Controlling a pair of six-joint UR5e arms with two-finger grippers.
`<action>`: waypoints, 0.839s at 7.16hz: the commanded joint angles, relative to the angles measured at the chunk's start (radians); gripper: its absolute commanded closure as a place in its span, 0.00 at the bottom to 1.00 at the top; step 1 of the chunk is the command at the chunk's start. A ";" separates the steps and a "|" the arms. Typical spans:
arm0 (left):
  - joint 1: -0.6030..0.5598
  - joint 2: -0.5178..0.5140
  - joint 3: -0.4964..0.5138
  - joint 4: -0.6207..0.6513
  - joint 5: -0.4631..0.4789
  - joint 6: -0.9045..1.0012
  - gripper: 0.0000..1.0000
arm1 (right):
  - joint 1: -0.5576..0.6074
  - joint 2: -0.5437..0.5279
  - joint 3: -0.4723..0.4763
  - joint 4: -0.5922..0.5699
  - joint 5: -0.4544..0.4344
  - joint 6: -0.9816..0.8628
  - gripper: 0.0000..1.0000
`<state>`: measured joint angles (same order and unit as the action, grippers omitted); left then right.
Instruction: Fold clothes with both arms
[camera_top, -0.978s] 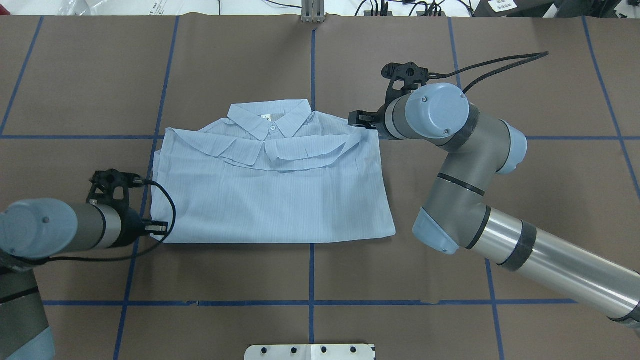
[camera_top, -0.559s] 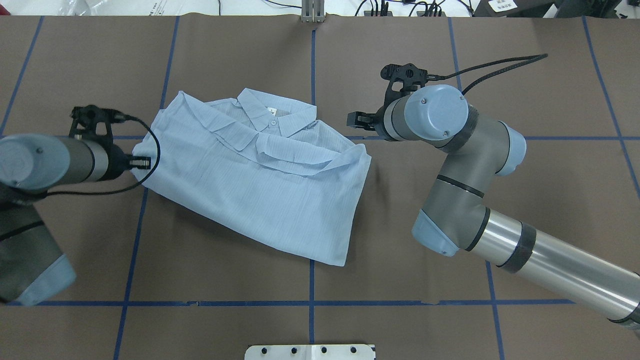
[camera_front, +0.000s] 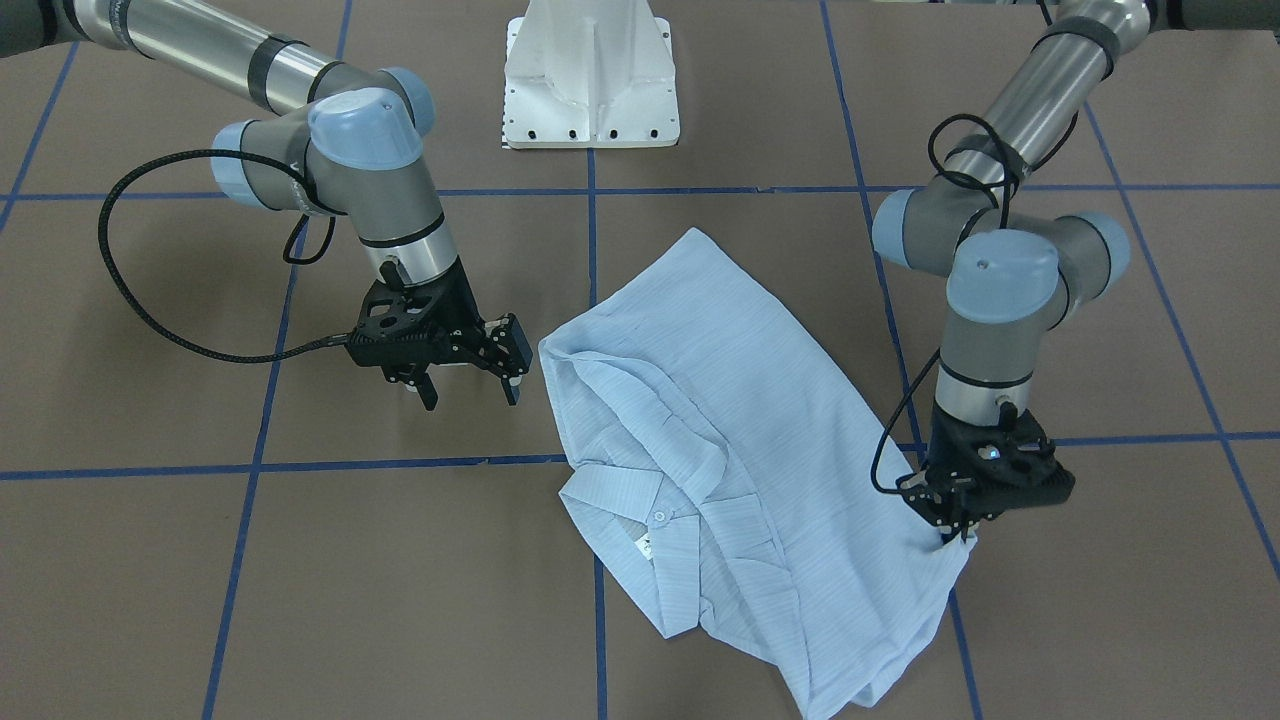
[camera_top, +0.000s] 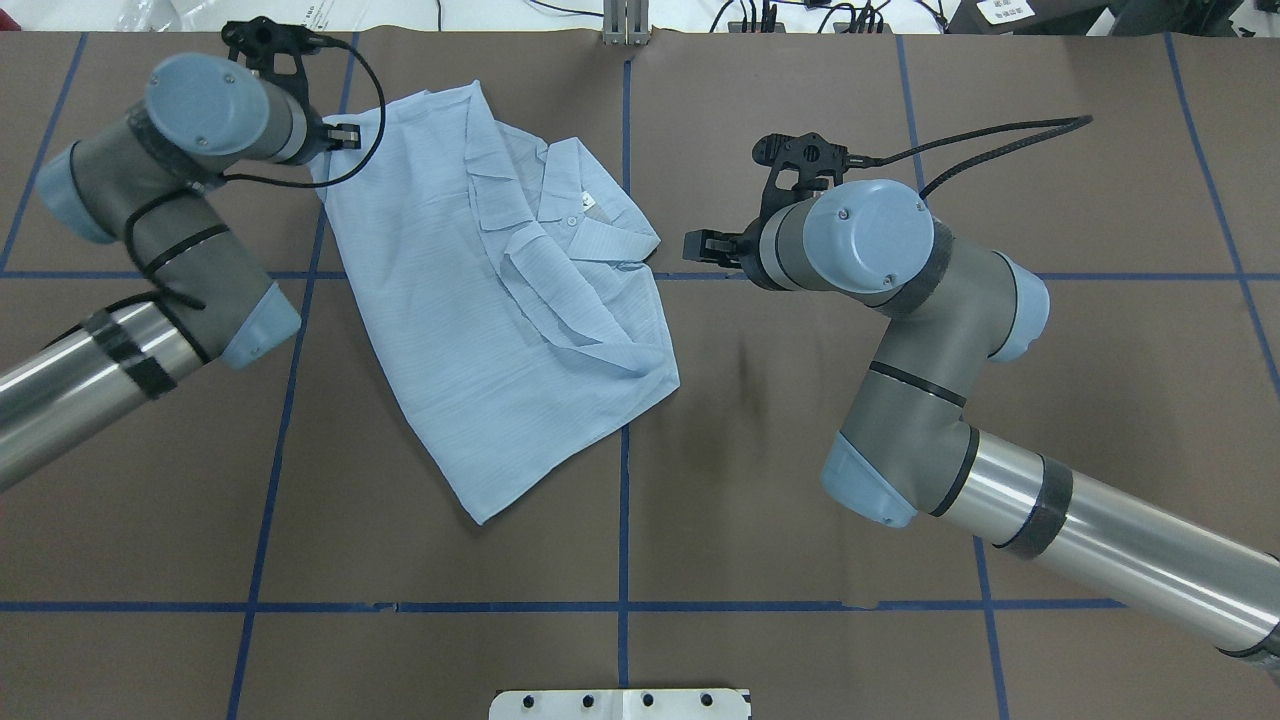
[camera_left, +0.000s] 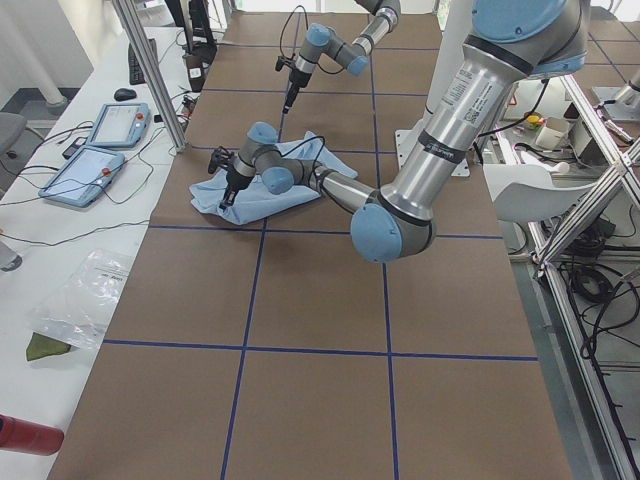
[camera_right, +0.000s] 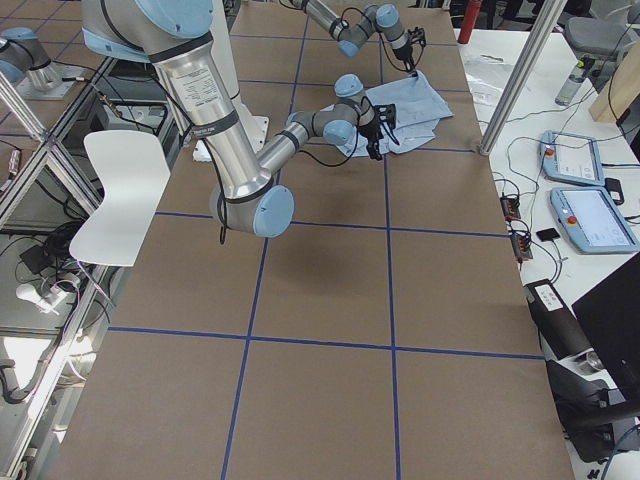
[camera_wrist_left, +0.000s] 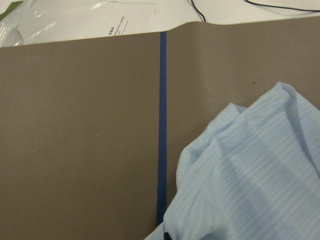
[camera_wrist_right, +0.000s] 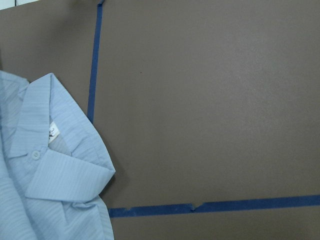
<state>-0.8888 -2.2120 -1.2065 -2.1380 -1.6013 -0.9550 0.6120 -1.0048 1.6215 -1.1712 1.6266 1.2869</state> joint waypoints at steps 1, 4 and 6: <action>-0.059 -0.129 0.214 -0.124 0.003 0.101 1.00 | -0.011 -0.020 0.026 -0.001 -0.002 0.002 0.00; -0.171 0.033 0.078 -0.241 -0.311 0.283 0.00 | -0.040 0.082 -0.043 -0.068 -0.004 0.130 0.00; -0.180 0.141 -0.043 -0.246 -0.315 0.286 0.00 | -0.084 0.277 -0.203 -0.189 -0.048 0.312 0.01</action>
<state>-1.0581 -2.1314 -1.1760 -2.3806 -1.8923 -0.6703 0.5577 -0.8308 1.5123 -1.3091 1.6098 1.4846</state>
